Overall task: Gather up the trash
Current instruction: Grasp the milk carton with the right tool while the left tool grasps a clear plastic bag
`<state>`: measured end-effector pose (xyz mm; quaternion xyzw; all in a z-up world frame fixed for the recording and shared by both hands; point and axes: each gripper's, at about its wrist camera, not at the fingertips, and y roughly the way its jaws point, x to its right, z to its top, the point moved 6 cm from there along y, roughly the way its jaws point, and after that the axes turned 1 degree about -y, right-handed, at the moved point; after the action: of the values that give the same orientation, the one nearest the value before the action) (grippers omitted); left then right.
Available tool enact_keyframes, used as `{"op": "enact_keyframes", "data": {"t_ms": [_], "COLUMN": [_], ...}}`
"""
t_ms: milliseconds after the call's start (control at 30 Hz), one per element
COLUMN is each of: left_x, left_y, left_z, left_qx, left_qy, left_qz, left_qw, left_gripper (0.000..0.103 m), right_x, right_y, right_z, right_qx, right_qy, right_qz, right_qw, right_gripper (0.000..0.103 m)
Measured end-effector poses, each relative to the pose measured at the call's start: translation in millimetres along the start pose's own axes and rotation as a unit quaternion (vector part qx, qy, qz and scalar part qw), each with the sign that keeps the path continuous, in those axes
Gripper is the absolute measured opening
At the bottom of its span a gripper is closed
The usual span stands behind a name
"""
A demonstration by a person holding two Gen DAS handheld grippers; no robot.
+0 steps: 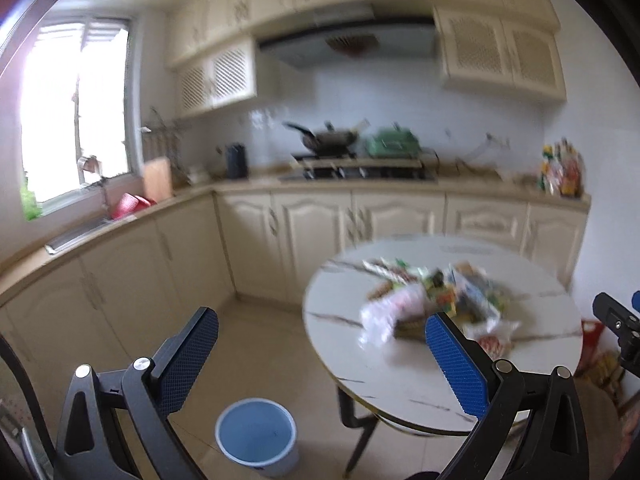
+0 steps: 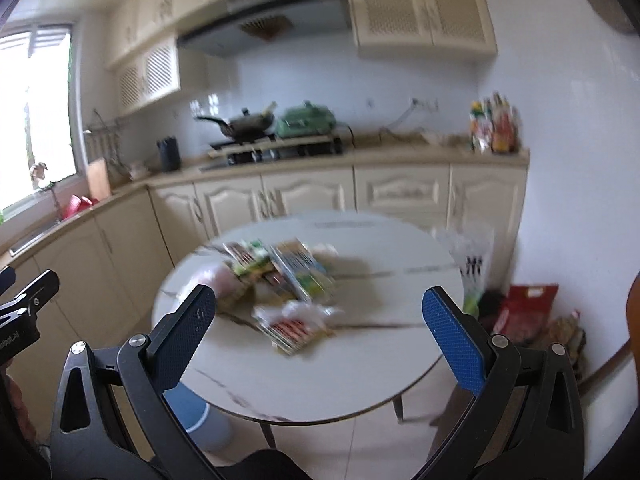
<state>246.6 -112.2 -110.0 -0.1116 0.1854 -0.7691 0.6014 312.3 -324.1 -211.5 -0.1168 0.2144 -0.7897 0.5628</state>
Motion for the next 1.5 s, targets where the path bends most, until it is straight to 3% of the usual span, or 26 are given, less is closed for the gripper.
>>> {"op": "enact_keyframes", "data": {"t_ms": [200, 433, 533, 733, 767, 833, 900, 1000, 1200, 1233, 1333, 1500], "left_x": [11.7, 13.5, 17.0, 22.5, 24.7, 24.6, 20.9, 12.5, -40.6, -51.5, -80.2, -105.1], "left_y": [83.6, 193.3, 237.1, 298.4, 303.9, 316.3, 329.7, 335.6, 308.4, 304.4, 282.4, 256.0], "left_z": [22.0, 55.3, 74.1, 95.5, 94.8, 96.2, 98.1, 109.4, 124.0, 125.9, 120.4, 118.8], "left_qx": [-0.068, -0.111, -0.111, -0.103, -0.103, -0.113, -0.123, -0.117, -0.108, -0.104, -0.097, -0.075], "left_qy": [0.025, 0.066, 0.087, 0.126, 0.128, 0.125, 0.106, 0.096, 0.026, 0.021, 0.002, -0.012], "left_qz": [-0.039, -0.069, -0.085, -0.069, -0.07, -0.09, -0.111, -0.132, -0.189, -0.193, -0.211, -0.221], "left_qw": [0.9966, 0.9892, 0.9863, 0.9843, 0.984, 0.9816, 0.9803, 0.9796, 0.9757, 0.9755, 0.9726, 0.9722], "left_gripper": [0.102, 0.102, 0.102, 0.101, 0.097, 0.06, 0.059, 0.055, 0.054, 0.054, 0.054, 0.054], "right_x": [12.8, 14.3, 14.5, 10.8, 9.1, 5.3, 1.7, -4.7, -18.2, -19.6, -21.9, -23.1], "right_y": [52.9, 109.2, 131.8, 167.9, 171.4, 184.2, 196.5, 215.9, 253.3, 255.3, 258.6, 251.1], "right_z": [-19.2, -20.5, -20.6, -15.4, -14.6, -11.2, -8.7, -6.3, -15.1, -15.7, -18.8, -19.9], "right_qx": [-0.05, -0.081, -0.091, -0.103, -0.104, -0.11, -0.114, -0.126, -0.176, -0.177, -0.189, -0.188], "right_qy": [-0.004, -0.004, -0.006, -0.019, -0.021, -0.031, -0.046, -0.067, -0.099, -0.1, -0.102, -0.119], "right_qz": [-0.009, -0.011, -0.012, -0.008, -0.006, 0.0, 0.012, 0.03, 0.08, 0.087, 0.101, 0.107], "right_qw": [0.999, 0.997, 0.996, 0.994, 0.994, 0.993, 0.992, 0.989, 0.976, 0.975, 0.971, 0.969], "right_gripper": [0.103, 0.103, 0.103, 0.103, 0.103, 0.103, 0.103, 0.103, 0.102, 0.096, 0.054, 0.051]}}
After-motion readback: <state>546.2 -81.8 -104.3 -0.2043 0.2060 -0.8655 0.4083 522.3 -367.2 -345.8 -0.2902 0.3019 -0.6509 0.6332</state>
